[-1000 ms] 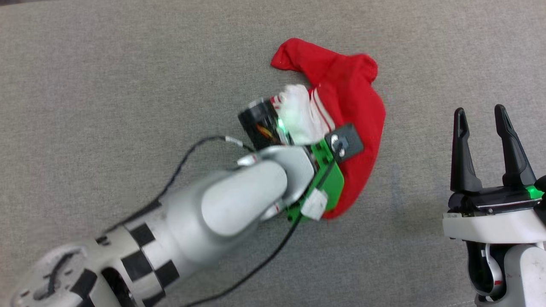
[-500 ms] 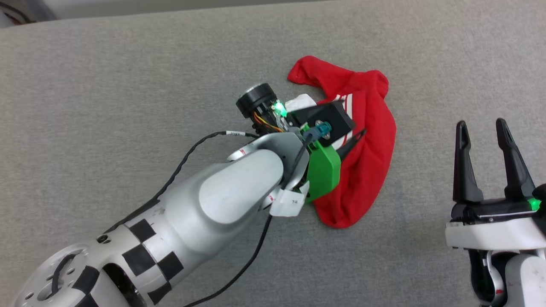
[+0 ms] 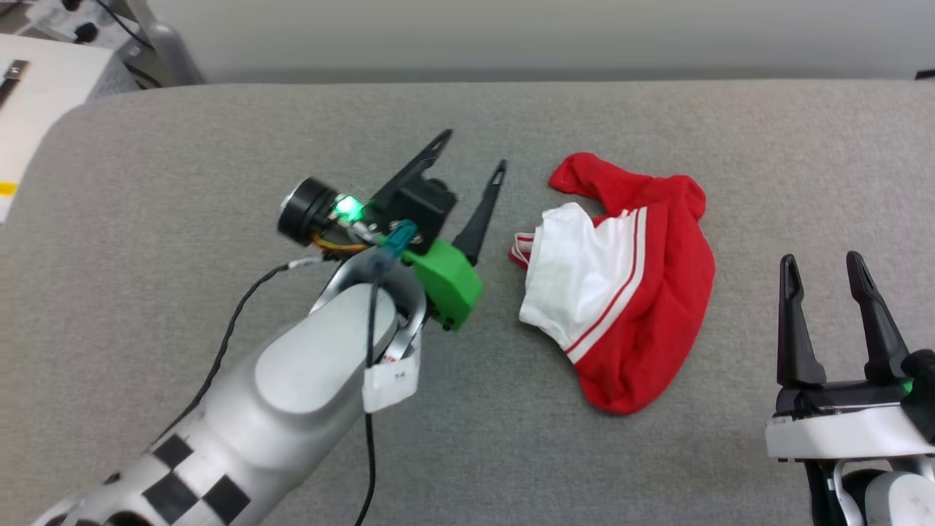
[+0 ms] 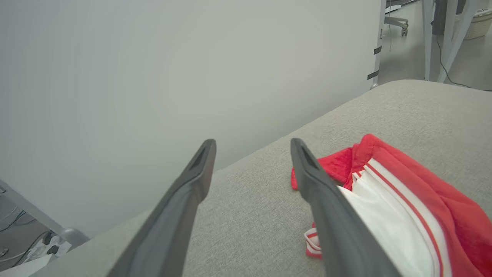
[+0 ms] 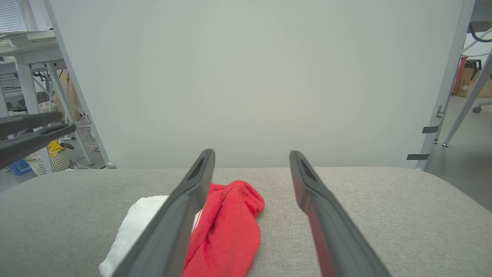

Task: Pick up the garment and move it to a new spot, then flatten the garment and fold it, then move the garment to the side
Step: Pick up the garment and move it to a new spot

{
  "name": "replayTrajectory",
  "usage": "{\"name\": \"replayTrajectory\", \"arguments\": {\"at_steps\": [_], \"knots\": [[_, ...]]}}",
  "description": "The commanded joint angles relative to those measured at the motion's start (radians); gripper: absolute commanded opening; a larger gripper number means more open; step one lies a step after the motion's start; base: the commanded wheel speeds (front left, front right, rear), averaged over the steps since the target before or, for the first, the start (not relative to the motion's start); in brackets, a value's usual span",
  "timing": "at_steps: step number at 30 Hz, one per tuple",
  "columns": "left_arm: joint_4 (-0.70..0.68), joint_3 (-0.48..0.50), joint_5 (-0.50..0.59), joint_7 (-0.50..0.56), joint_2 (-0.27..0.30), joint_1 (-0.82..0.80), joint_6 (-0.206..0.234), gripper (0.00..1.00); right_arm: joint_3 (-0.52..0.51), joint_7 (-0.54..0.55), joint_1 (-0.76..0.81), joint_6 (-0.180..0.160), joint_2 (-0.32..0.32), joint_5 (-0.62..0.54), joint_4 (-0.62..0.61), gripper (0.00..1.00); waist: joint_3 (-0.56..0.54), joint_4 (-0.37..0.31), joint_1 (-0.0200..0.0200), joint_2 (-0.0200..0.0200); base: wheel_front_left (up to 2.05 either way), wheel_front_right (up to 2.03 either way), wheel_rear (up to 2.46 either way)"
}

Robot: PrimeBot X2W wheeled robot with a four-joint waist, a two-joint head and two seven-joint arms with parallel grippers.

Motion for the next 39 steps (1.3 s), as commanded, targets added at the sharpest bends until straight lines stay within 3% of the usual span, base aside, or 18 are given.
{"name": "replayTrajectory", "arguments": {"at_steps": [1, 7, 14, 23, 31, 39], "knots": [[-0.035, 0.034, 0.003, -0.005, 0.013, 0.047, 0.027, 1.0, -0.001, -0.005, 0.018, -0.001, -0.002, -0.006, 0.005, 1.0, -0.041, 0.04, 0.0, 0.0, 0.0, 0.0, 0.0], [-0.199, 0.224, 0.077, -0.006, 0.067, 0.237, 0.11, 1.0, 0.011, -0.005, 0.037, -0.001, -0.002, -0.01, 0.025, 1.0, -0.063, 0.051, 0.0, 0.0, 0.0, 0.0, 0.0], [-0.323, 0.446, 0.17, -0.006, 0.095, 0.481, 0.145, 1.0, 0.031, -0.005, 0.054, -0.001, -0.002, -0.015, 0.051, 1.0, -0.092, 0.043, 0.0, 0.0, 0.0, 0.0, 0.0], [-0.395, 0.646, 0.271, -0.006, 0.041, 0.728, 0.088, 1.0, 0.025, -0.005, 0.087, -0.001, -0.002, -0.009, 0.069, 1.0, -0.124, 0.02, 0.0, 0.0, 0.0, 0.0, 0.0], [-0.4, 0.728, 0.354, -0.006, -0.037, 0.819, -0.002, 1.0, 0.015, -0.005, 0.111, -0.001, -0.002, 0.001, 0.094, 1.0, -0.146, -0.003, 0.0, 0.0, 0.0, 0.0, 0.0], [-0.397, 0.792, 0.411, -0.006, -0.091, 0.876, -0.054, 1.0, 0.013, -0.005, 0.141, -0.001, -0.002, 0.017, 0.131, 1.0, -0.166, -0.027, 0.0, 0.0, 0.0, 0.0, 0.0]]}}
